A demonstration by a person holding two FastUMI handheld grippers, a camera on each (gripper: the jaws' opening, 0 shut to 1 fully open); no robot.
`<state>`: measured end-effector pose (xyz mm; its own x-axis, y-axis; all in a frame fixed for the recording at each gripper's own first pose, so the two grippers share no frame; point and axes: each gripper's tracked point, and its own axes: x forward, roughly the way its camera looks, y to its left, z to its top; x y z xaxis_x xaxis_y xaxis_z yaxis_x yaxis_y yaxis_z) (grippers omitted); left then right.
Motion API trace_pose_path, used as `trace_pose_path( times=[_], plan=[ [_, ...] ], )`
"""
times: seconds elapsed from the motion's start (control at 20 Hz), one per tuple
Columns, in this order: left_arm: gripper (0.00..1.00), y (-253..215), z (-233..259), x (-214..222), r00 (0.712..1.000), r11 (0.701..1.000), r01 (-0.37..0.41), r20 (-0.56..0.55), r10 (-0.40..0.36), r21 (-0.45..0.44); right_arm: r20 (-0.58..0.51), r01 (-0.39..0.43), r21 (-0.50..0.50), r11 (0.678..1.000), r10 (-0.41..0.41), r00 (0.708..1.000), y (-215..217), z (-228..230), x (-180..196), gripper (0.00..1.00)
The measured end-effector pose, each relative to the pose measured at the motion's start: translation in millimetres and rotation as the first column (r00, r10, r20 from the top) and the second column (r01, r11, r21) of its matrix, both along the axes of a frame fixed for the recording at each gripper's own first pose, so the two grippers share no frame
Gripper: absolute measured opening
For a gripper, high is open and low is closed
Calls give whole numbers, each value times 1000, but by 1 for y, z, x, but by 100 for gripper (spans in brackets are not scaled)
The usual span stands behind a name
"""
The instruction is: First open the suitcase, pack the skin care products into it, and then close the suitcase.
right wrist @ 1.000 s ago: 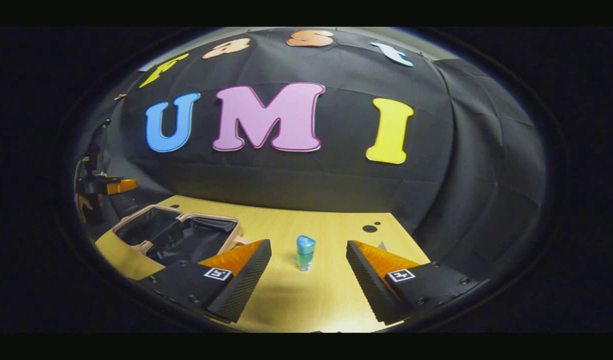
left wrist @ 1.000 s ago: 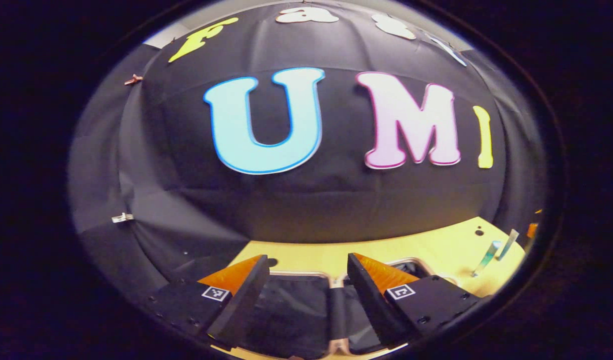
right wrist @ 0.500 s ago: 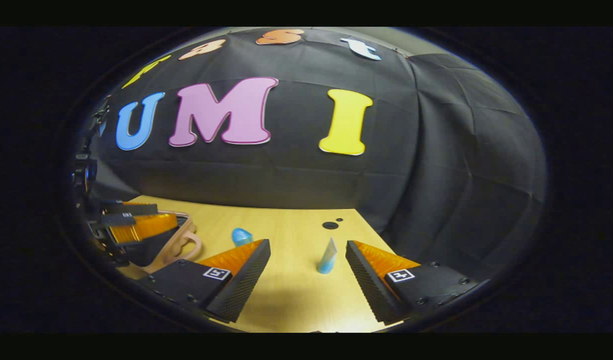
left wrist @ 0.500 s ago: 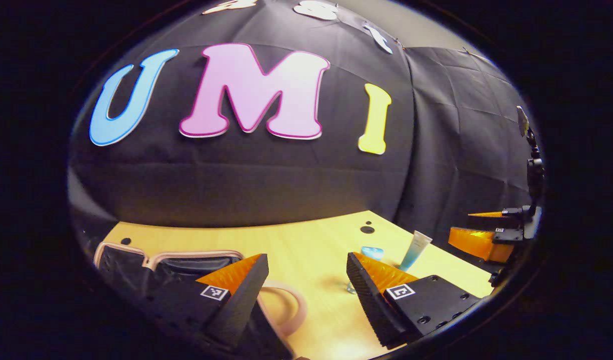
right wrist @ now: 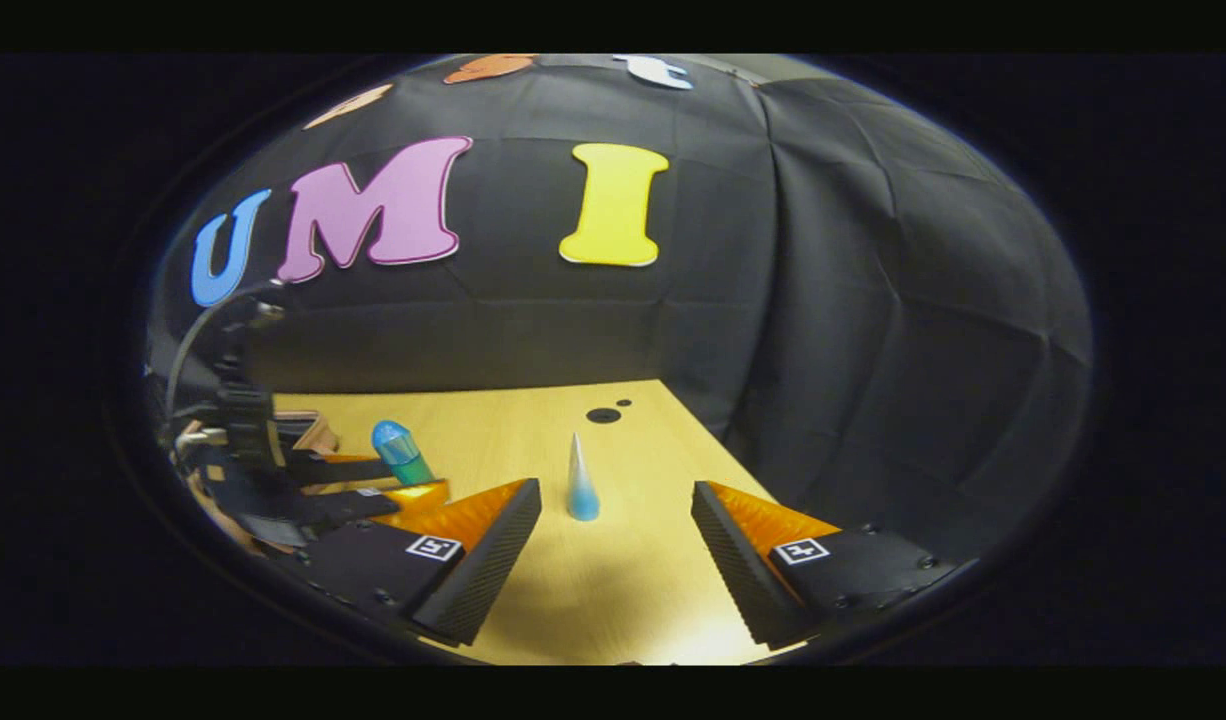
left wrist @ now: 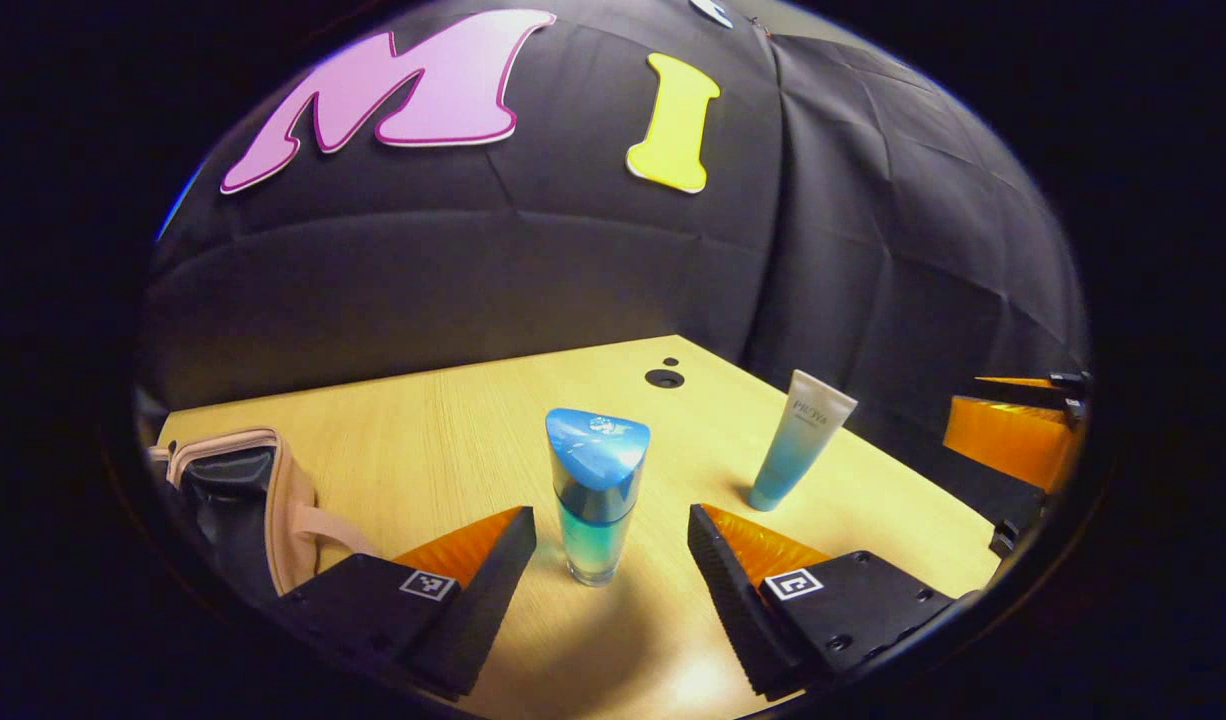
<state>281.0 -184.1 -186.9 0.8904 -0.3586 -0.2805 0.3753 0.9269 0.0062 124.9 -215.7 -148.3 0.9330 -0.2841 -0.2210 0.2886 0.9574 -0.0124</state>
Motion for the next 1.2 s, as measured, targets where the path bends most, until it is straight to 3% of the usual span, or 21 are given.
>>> trace_pose_path(
  times=[0.15,0.25,0.35,0.45,0.85,0.9,0.95,1.1,1.15,1.2],
  plan=[
    [92,-5,-9,19,999,999,-38,-23,38,-6,-27,-9,-9,1000,9,1000,-1,-17,12,96],
    [75,-7,-13,22,998,999,-48,-33,48,-4,-56,-23,-11,1000,22,998,-1,-32,27,97],
    [48,-10,-17,28,998,999,-42,-37,42,-6,-80,-21,42,999,25,997,-1,-49,47,97],
    [49,-10,-18,29,999,999,-36,-35,35,-15,-91,-25,96,995,33,995,4,-63,68,97],
    [48,-4,-19,27,998,999,-42,-40,40,-30,-122,42,148,988,-24,992,-12,-101,129,98],
    [48,-3,-19,25,998,999,-44,-43,43,-31,-129,45,144,989,-26,991,-14,-106,135,91],
    [48,-3,-19,25,998,998,-45,-42,43,-32,-142,48,137,989,-28,989,-15,-110,139,97],
    [48,0,-19,22,998,998,-46,-34,45,-34,-166,46,110,993,-28,986,-19,-120,148,52],
    [48,2,-19,21,998,998,-48,-32,47,-35,-164,41,114,993,-22,986,-17,-120,148,57],
    [48,3,-19,20,998,998,-51,-31,50,-39,-164,28,123,992,-7,986,-14,-120,148,44]
  ],
)
